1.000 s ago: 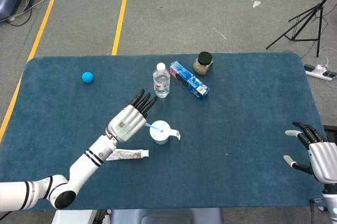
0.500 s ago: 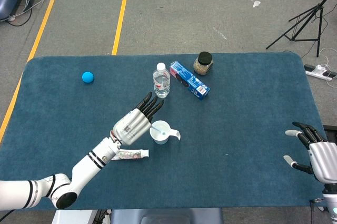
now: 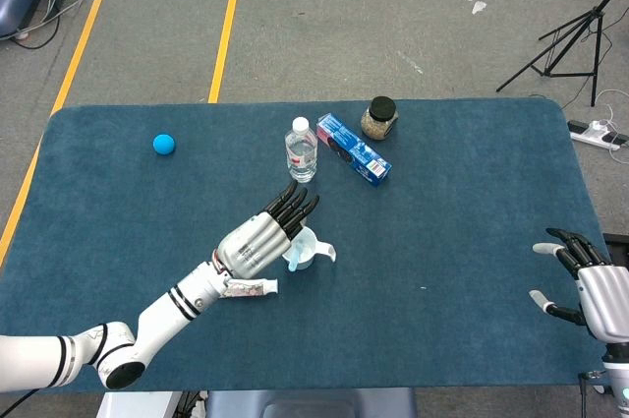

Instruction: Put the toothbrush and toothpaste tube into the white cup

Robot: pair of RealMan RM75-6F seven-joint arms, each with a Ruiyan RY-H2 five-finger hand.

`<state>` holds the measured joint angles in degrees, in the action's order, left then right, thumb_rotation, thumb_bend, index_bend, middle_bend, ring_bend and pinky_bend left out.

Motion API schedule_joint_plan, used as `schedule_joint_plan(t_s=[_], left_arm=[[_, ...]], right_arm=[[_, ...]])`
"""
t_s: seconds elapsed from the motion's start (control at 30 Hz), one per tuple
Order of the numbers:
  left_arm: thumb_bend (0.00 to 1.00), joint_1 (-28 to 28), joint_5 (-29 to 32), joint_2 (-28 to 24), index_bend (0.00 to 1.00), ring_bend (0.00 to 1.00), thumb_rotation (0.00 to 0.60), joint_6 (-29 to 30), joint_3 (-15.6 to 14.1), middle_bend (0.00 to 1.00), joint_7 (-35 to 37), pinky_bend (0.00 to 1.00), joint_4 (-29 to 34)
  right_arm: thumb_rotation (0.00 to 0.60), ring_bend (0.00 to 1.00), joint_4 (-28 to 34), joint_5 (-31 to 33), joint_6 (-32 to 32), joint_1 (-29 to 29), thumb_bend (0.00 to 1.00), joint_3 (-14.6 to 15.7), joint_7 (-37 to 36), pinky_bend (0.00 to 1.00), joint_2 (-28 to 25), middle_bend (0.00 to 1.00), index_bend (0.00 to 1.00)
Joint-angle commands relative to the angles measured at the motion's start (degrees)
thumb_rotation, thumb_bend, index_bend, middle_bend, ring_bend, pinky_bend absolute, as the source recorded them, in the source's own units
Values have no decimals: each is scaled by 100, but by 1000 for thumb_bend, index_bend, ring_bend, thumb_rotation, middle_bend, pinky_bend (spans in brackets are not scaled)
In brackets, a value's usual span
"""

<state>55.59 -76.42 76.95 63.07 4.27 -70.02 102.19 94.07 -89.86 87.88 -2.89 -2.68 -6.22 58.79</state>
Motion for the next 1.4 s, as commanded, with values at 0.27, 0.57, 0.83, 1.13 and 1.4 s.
schedule_joint_plan(t_s=[0.27,0.57,0.83,1.13,1.4], left_arm=[[248,-849,803,-784,108,0,600,831,-53,0,330,0,1846],[145,-1709,899,-1853,154,536,600,1318,-432,408,1405,658,2786],[81,-2195,1013,-2137,186,507,600,1172,-595,416,2708,669,2388],[73,-2561,950,-1723,238,197,600,853,-542,140,4322,289,1516],[72,-2569,1079,-1146,410,70,600,441,-340,60,5112,113,849]], right_arm=[[600,186,14,19,17,14,98,-9,24,446,-5,225,353],[600,186,33,71,-3,9,98,-31,164,446,38,225,353],[600,186,32,136,-16,10,98,-59,196,446,44,224,353],[600,186,26,178,-9,17,98,-88,140,446,25,225,353],[600,186,15,207,-2,22,98,-110,79,446,7,225,353]])
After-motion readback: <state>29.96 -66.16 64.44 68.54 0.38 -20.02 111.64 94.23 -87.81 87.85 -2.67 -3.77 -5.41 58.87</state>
